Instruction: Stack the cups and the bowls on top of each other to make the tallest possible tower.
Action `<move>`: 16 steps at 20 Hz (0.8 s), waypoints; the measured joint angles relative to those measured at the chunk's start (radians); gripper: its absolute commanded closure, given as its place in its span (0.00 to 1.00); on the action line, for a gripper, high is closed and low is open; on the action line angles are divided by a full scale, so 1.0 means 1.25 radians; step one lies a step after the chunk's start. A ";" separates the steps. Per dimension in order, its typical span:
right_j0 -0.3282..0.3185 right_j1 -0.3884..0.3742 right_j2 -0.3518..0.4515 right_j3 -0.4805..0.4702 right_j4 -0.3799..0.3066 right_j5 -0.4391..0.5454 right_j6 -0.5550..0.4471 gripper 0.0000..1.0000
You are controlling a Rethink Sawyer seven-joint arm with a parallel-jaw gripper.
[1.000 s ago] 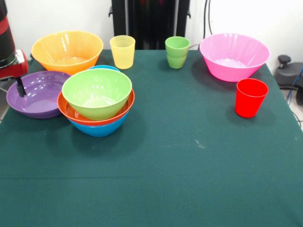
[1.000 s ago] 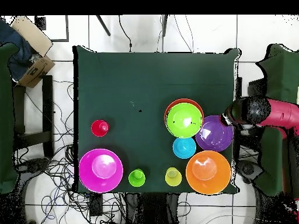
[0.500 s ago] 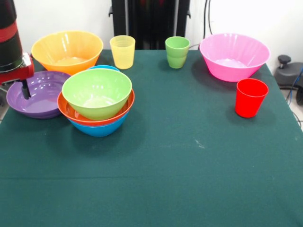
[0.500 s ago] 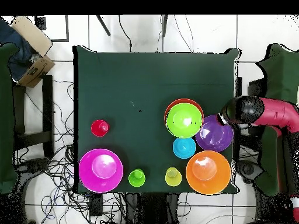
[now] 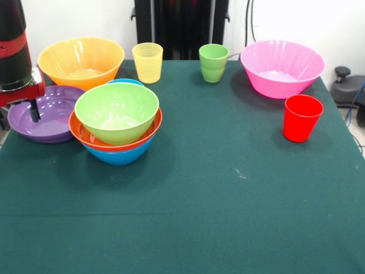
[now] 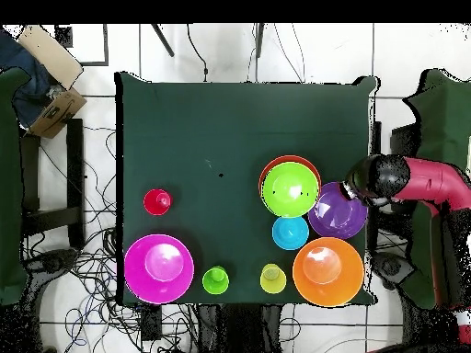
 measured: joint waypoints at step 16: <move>-0.031 0.055 -0.018 0.005 0.000 -0.132 0.000 0.00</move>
